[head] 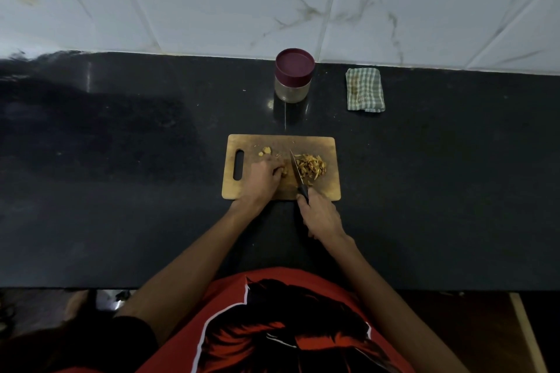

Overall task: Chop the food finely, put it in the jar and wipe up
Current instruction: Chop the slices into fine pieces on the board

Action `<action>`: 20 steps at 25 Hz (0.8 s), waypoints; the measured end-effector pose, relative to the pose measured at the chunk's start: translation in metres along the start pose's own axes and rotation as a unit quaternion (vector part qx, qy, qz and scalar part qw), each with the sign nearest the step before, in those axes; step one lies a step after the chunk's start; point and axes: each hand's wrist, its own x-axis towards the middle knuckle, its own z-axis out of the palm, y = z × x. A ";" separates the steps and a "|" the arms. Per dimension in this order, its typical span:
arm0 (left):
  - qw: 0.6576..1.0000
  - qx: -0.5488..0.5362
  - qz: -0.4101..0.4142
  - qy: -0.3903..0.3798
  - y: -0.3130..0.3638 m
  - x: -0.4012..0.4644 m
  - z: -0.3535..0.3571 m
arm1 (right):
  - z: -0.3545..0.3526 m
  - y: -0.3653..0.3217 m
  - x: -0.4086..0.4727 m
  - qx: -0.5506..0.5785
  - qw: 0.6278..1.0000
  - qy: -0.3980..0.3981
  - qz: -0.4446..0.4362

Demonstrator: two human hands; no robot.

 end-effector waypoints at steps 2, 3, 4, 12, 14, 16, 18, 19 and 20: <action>1.000 0.011 0.005 0.004 -0.001 -0.001 0.001 | 0.000 -0.001 -0.001 -0.002 1.000 0.002 0.000; 1.000 0.012 0.008 0.005 -0.001 -0.002 0.001 | 0.000 -0.001 -0.001 -0.002 1.000 0.003 0.000; 1.000 0.010 0.012 0.005 0.000 -0.003 0.001 | 0.000 -0.001 -0.002 -0.002 1.000 0.003 0.000; 0.999 -0.024 -0.007 0.033 0.003 -0.008 0.000 | -0.001 -0.004 -0.002 0.000 1.000 -0.004 -0.003; 0.999 -0.023 -0.014 0.048 0.005 -0.009 0.001 | 0.000 -0.005 -0.002 0.006 1.000 -0.009 -0.001; 0.998 -0.020 -0.014 0.051 0.005 -0.009 0.002 | -0.001 -0.010 -0.002 0.007 1.000 -0.020 0.001; 0.999 -0.019 -0.011 0.050 0.006 -0.010 0.001 | -0.003 -0.014 -0.001 0.006 1.000 -0.026 0.002; 0.999 -0.019 -0.010 0.050 0.006 -0.010 0.001 | -0.003 -0.016 0.000 0.006 1.000 -0.027 0.001; 0.999 -0.018 -0.007 0.049 0.006 -0.010 0.000 | -0.004 -0.018 0.001 0.005 1.000 -0.029 0.001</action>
